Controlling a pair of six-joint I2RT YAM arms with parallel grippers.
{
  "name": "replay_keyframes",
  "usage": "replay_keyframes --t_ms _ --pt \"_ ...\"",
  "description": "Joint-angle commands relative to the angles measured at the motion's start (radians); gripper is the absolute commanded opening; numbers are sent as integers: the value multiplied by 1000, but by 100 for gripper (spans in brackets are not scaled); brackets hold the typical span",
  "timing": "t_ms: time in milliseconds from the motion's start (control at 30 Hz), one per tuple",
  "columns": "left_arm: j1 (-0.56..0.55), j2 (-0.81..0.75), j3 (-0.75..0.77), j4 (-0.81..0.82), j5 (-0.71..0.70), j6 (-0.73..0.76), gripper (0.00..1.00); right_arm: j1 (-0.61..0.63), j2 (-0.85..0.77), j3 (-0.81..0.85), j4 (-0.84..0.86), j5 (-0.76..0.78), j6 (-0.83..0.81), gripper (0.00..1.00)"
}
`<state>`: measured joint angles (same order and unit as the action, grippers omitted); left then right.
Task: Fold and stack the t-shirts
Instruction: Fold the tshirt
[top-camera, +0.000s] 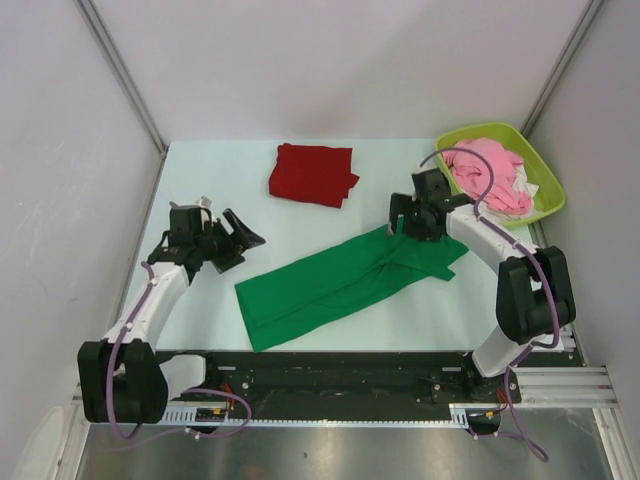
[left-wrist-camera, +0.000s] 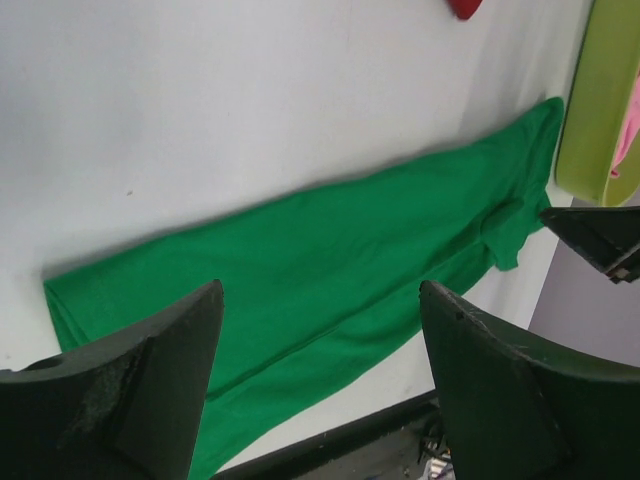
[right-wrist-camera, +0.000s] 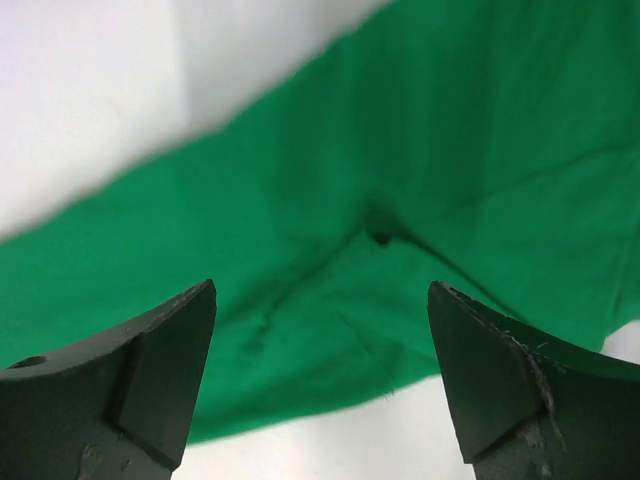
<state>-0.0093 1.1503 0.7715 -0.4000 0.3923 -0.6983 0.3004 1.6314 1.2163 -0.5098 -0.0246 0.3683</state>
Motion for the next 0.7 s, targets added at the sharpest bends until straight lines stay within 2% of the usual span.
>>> replay_keyframes --t_ms 0,167,433,500,600,667 --pt "6 -52 -40 12 68 52 85 12 5 -69 -13 -26 -65 87" --pt "6 -69 -60 4 62 74 85 22 25 -90 -10 -2 -52 71" --pt "6 -54 -64 3 60 89 84 26 54 -90 30 25 -16 69" --pt "6 -52 -67 7 63 85 84 25 70 -90 42 72 -2 69" --pt "6 -44 -72 21 69 82 84 14 93 -89 79 80 17 67" --pt "6 -38 -72 24 69 85 84 8 100 -89 88 78 32 61"
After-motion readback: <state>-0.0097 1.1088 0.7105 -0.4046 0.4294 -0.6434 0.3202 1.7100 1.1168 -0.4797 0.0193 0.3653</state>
